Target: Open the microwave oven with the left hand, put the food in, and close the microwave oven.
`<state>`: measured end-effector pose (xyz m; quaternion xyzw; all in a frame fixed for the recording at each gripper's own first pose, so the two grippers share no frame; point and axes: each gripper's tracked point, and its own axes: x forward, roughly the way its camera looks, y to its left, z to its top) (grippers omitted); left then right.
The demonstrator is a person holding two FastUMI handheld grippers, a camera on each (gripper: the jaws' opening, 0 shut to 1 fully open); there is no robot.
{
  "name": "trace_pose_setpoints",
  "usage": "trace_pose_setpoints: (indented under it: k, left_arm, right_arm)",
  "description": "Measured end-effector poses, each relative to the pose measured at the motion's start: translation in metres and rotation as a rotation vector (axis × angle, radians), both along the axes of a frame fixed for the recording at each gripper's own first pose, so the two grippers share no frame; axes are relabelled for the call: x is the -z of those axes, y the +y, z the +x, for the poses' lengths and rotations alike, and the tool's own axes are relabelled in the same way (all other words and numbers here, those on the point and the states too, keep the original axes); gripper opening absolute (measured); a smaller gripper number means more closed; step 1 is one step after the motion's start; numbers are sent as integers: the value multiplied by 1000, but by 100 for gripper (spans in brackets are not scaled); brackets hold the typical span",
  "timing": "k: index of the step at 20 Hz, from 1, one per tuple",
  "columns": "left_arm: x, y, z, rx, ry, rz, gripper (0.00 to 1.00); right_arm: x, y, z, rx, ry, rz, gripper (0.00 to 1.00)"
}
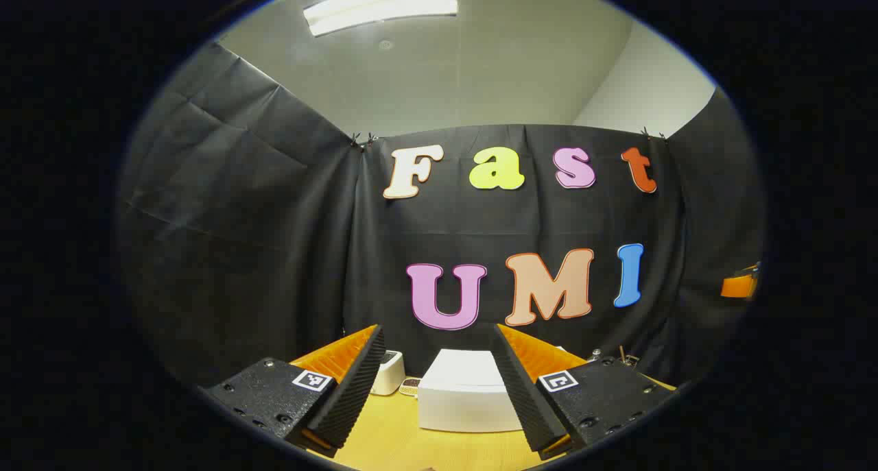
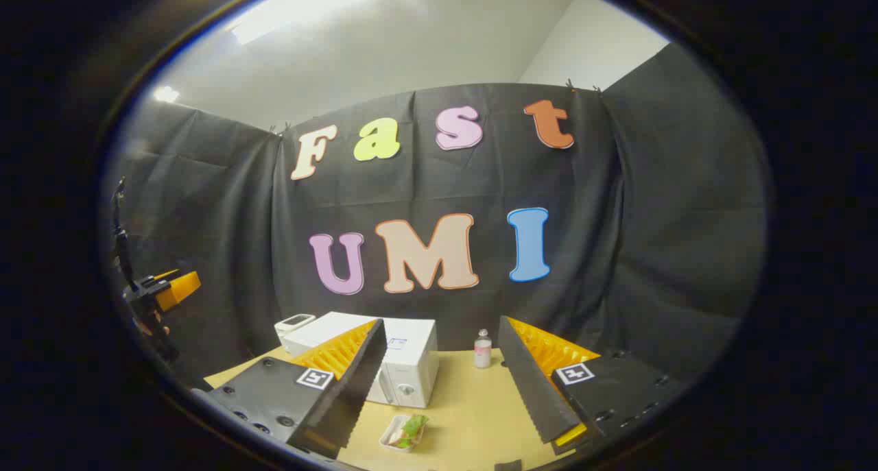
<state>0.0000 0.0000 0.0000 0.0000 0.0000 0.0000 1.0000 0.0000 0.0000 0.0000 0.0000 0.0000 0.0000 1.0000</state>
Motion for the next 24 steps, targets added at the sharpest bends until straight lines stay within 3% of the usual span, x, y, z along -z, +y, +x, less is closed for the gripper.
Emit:
trace_pose_setpoints:
  k: [15,16,17,20,21,24]
  left_arm:
    - [7,8,-6,-3,-1,16,94]
    - [8,6,-6,6,3,16,89]
    - [11,3,-7,17,5,19,94]
    - [19,-1,-7,43,16,34,94]
    - [24,-8,-8,68,15,30,90]
    - [33,-29,-8,153,-12,-31,94]
  right_arm:
    - [4,19,-5,-44,-5,-9,94]
    - [3,19,-4,-44,-7,-9,94]
    - [4,21,-4,-47,-9,-7,94]
    - [9,23,-4,-55,-3,6,94]
    - [9,23,-3,-56,-2,8,94]
    - [13,24,-3,-61,2,10,94]
